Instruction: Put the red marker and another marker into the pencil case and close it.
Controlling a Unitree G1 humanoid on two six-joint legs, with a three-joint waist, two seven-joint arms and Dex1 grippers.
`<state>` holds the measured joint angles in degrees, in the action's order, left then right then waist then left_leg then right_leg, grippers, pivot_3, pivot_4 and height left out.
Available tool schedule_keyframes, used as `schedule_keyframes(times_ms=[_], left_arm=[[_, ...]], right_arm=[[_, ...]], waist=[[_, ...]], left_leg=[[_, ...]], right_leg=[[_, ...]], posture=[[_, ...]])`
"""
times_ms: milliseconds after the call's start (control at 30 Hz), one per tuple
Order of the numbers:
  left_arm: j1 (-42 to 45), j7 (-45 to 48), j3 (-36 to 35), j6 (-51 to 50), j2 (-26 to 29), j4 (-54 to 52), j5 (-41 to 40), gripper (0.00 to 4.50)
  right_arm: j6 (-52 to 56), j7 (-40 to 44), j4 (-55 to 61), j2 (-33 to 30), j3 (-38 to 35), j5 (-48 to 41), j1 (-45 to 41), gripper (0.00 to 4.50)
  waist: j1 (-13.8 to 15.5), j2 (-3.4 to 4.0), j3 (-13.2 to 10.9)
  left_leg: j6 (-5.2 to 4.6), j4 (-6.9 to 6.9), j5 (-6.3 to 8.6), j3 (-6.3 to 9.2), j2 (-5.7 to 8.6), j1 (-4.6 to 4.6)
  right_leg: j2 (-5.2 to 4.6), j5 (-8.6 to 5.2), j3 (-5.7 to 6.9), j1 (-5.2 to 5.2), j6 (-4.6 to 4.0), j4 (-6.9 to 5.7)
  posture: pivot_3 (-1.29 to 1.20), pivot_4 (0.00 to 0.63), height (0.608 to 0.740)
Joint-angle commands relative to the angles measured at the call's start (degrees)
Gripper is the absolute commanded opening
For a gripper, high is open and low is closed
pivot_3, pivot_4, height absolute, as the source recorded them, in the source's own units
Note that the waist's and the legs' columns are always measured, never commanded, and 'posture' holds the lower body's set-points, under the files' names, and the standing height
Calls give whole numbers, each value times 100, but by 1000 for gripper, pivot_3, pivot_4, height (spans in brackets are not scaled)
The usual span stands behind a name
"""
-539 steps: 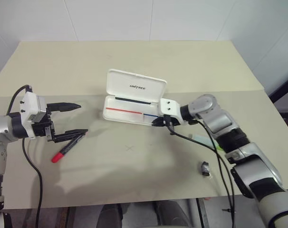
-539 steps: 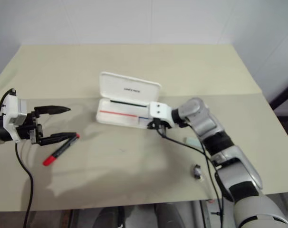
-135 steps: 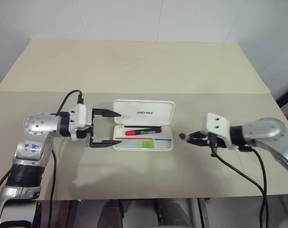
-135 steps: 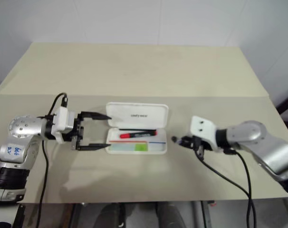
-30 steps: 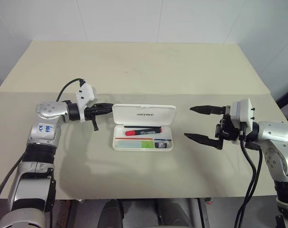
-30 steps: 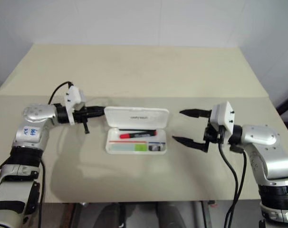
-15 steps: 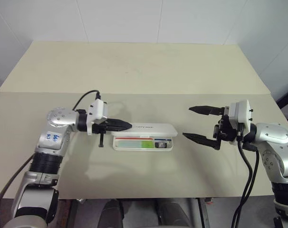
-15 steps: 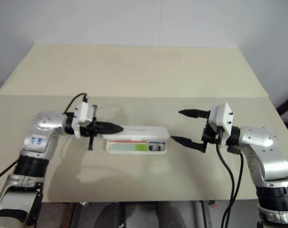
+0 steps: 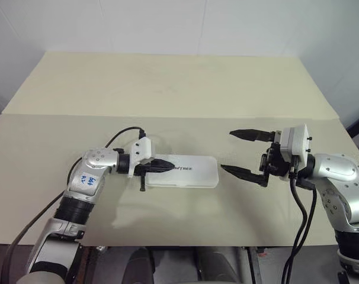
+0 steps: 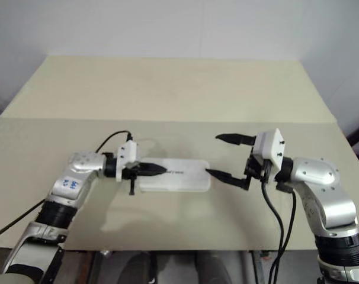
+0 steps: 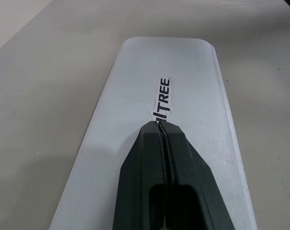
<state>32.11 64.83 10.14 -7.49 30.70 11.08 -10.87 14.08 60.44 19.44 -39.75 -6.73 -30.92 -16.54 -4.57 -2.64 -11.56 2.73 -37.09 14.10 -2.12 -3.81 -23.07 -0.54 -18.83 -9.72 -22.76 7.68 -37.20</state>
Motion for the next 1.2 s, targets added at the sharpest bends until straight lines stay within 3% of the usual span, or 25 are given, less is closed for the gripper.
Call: schedule_keyframes(times_ms=[33, 233, 500, 633, 967, 1000, 1200], left_arm=[[-90, -79, 314, -250, 5, -117, 303, 12], [-46, 14, 41, -247, 10, -489, -101, 12], [105, 134, -1356, -284, 281, -869, -1361, 12], [-36, 57, -1839, -686, 703, -1235, -1681, 888], [-955, -108, -2553, -748, 1292, -1689, -1790, 4257], [-994, -142, -2585, -774, 1303, -1734, -1798, 4456], [-1327, -28, -2761, -704, 1564, -1729, -1759, 4456]], right_arm=[[-27, -107, 238, 73, -28, -95, 73, 4500], [-133, -141, 163, 178, 30, -24, 117, 4500], [-436, 235, -586, 51, -25, 88, -56, 4500], [-565, 441, -1009, -52, -144, 92, -221, 4500], [-721, 943, -1520, -320, -539, -139, -371, 4500], [-747, 1017, -1618, -390, -587, -116, -395, 4500], [-1065, 1421, -2151, -807, -422, 246, -624, 4500]], waist=[[-6, 2, 1], [-6, 1, 1], [-34, 1, -1], [-28, 1, -2], [-25, 2, -3], [-26, 2, -3], [-40, 3, -3]], left_leg=[[-1, 1, 0, 0, 0, 1], [-1, 3, 0, -1, 4, -1], [2, 18, 4, 1, -2, -10], [2, 19, 5, 1, -2, -11], [4, 20, 10, 0, -4, -10], [4, 18, 10, 0, -4, -10], [4, 20, 10, -3, -3, -11]], right_leg=[[0, -4, 0, 8, -11, 14], [-12, 0, -1, 24, -8, 47], [-5, 12, 7, 4, 17, 40], [-6, 11, 8, 4, 17, 41], [-8, 8, 10, 5, 15, 45], [-8, 8, 10, 6, 15, 45], [-12, 3, 9, 9, 5, 60]], posture=[[0, 150, 740], [0, 150, 740], [0, 150, 740], [0, 150, 740], [0, 150, 740], [0, 150, 740], [0, 150, 740]])
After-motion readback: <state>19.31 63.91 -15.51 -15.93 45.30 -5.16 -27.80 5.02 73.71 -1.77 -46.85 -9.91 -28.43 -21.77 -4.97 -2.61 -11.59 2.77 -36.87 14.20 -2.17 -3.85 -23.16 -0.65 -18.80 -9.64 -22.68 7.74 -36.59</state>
